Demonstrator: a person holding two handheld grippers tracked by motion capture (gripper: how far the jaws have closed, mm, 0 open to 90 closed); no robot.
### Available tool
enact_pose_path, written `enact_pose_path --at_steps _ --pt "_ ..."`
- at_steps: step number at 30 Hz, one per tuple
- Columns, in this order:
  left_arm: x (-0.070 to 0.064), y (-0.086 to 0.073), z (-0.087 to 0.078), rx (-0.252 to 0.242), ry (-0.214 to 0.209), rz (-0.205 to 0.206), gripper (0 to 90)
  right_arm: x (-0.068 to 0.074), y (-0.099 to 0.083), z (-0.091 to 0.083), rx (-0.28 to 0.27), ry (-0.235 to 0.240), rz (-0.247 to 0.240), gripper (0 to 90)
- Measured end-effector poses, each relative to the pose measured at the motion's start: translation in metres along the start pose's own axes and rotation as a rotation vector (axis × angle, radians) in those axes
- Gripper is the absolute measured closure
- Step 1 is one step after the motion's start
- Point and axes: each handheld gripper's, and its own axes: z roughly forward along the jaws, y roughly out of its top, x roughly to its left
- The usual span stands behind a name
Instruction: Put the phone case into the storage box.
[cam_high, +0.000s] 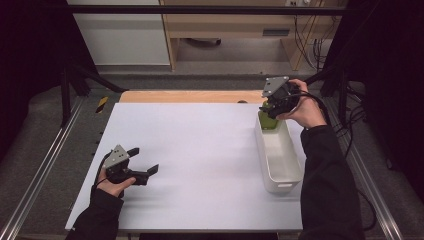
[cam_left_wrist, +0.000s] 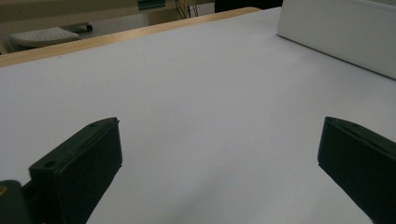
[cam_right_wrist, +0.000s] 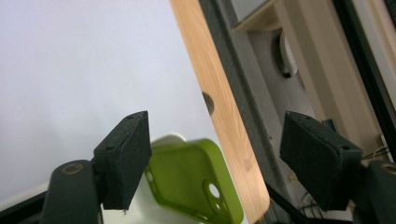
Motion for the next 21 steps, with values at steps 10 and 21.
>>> enact_pose_path --at_steps 10,21 --pt "-0.002 0.001 -0.001 -0.009 -0.006 0.006 0.0 0.018 -0.008 -0.026 -0.148 -0.018 0.229 14.0" --pt "-0.004 0.002 -0.002 -0.017 -0.014 0.003 0.0 0.053 -0.01 -0.046 -0.312 0.018 0.467 2.8"
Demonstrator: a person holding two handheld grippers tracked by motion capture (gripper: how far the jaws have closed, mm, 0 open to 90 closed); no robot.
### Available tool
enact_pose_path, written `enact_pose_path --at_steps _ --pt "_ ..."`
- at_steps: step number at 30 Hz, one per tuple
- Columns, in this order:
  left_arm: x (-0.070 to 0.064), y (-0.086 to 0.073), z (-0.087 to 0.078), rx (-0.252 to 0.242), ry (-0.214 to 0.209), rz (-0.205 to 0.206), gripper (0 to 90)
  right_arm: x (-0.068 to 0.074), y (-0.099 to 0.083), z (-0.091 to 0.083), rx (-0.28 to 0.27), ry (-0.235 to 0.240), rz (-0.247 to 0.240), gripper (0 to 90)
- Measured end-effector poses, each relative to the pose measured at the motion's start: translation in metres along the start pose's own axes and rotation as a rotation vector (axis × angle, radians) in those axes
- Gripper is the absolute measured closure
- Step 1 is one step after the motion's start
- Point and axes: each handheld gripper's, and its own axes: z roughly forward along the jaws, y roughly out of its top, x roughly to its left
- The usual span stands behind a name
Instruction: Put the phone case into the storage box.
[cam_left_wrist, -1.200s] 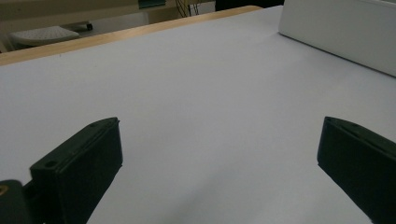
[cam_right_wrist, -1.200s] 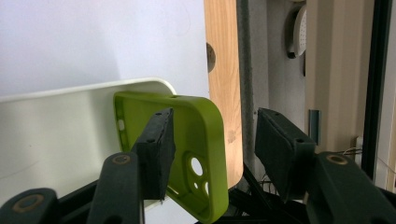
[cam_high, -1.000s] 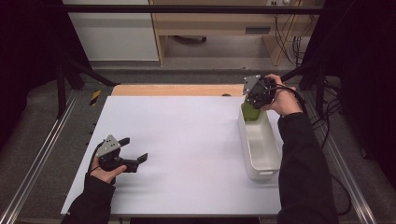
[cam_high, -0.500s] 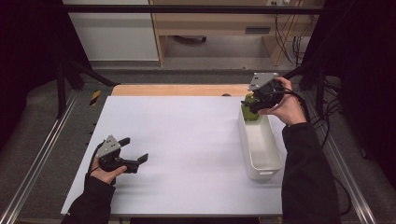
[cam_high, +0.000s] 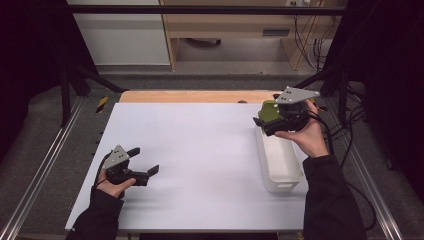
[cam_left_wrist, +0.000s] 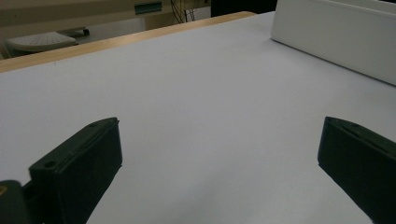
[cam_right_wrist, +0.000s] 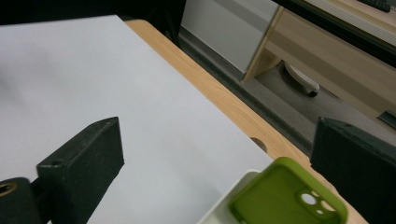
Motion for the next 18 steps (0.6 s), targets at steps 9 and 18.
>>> enact_pose_path --at_steps 9,18 --pt "-0.001 0.002 -0.002 -0.01 -0.008 0.003 0.0 0.019 -0.017 -0.017 -0.086 0.027 0.101 1.0" --pt "-0.002 0.003 -0.003 -0.016 -0.016 0.004 0.0 0.03 -0.049 -0.036 -0.155 0.048 0.197 0.9"
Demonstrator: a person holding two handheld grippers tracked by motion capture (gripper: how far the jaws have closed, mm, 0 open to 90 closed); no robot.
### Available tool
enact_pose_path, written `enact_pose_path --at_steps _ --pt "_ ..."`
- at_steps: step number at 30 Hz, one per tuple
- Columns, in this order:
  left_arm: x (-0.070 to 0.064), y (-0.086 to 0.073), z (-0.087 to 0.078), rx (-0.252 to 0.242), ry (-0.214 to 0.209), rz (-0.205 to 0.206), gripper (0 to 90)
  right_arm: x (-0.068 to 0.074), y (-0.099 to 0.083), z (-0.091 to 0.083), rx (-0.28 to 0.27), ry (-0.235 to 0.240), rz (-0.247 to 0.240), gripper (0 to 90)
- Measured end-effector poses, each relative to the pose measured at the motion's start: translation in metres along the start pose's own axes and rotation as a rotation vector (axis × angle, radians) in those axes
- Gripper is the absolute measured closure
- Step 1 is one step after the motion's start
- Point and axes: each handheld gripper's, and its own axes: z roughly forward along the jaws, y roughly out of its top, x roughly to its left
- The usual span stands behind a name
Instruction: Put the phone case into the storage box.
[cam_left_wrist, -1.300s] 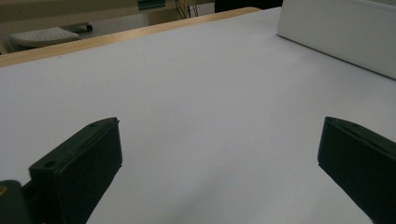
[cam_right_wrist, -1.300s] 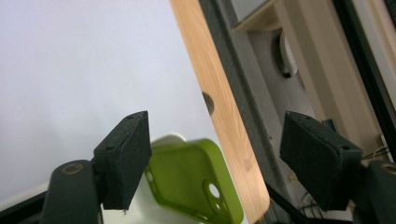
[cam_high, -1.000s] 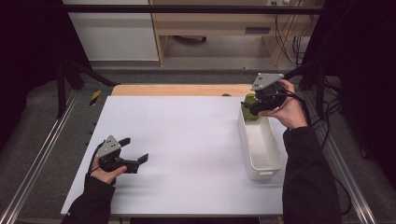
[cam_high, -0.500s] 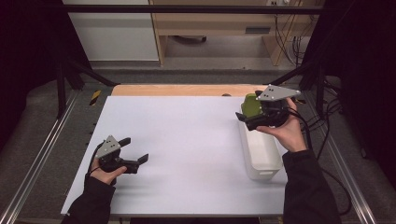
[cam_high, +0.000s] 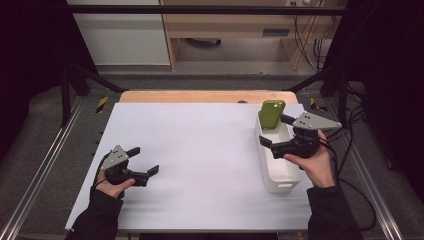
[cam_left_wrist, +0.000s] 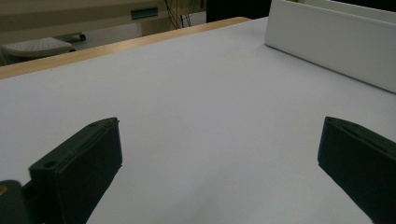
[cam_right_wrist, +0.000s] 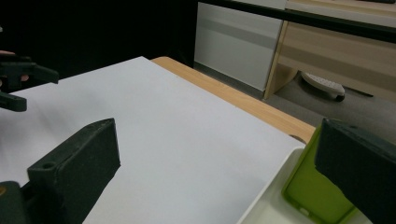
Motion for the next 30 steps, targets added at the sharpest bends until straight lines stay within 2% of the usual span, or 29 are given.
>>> enact_pose_path --at_steps 8,13,17,22,25,30 --pt "-0.001 0.0 0.0 -0.006 -0.007 -0.001 0.0 -0.001 -0.033 -0.016 -0.045 0.025 0.08 0.8" --pt "-0.002 0.001 0.0 -0.012 -0.014 0.0 0.0 -0.003 -0.053 -0.022 -0.047 0.02 0.096 0.8" --pt "-0.002 0.001 -0.001 -0.015 -0.018 0.001 0.0 -0.004 -0.067 -0.024 -0.055 0.028 0.099 0.8" --pt "-0.002 0.001 -0.002 -0.022 -0.022 -0.001 0.0 -0.008 -0.085 -0.027 -0.052 0.018 0.078 0.8" --pt "-0.003 0.001 -0.003 -0.025 -0.024 0.001 0.0 -0.01 -0.092 -0.027 -0.041 0.011 0.087 0.8" --pt "-0.002 0.001 -0.002 -0.022 -0.024 0.001 0.0 -0.011 -0.1 -0.029 -0.025 -0.011 0.063 0.8"
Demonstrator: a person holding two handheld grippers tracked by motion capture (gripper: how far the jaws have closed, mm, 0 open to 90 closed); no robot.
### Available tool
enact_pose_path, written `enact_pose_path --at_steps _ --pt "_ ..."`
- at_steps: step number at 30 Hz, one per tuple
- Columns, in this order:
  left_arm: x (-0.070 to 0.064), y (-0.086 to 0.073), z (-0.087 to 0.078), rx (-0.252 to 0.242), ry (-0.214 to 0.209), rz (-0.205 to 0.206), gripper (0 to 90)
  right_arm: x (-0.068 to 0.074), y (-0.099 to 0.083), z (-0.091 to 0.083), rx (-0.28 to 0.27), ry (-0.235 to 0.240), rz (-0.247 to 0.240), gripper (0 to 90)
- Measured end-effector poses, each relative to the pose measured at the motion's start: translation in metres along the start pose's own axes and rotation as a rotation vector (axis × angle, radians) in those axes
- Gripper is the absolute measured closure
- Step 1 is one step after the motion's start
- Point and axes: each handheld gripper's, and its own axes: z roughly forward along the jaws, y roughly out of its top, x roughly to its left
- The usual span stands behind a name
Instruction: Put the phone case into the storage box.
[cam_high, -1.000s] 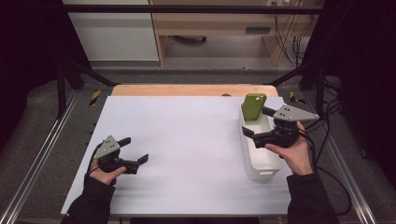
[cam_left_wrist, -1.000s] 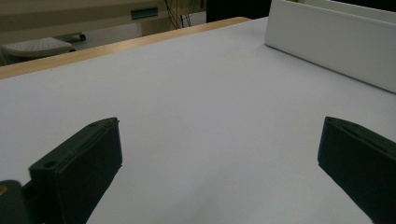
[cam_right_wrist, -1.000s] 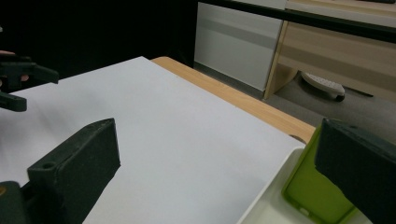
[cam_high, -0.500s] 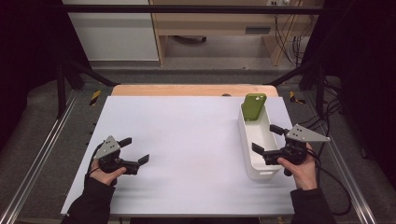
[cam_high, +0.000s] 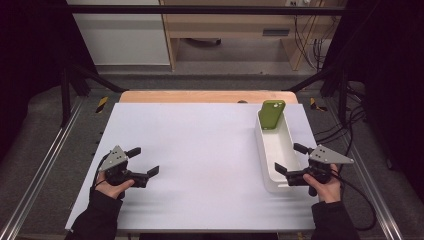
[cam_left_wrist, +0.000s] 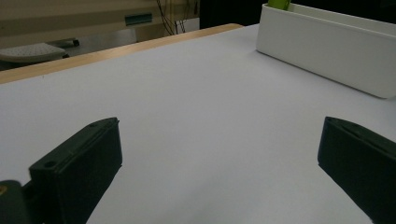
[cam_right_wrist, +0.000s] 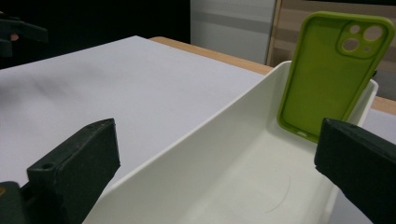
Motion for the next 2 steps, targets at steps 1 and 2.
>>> enact_pose_path --at_steps 1,2 --pt "0.0 -0.0001 0.0003 0.001 0.001 0.0 0.0 -0.0006 -0.0009 -0.0007 -0.002 0.003 0.003 0.8" --pt "-0.0001 -0.0002 0.0006 0.003 0.001 0.001 0.0 -0.0012 -0.0018 -0.0015 -0.004 0.003 0.008 0.8"
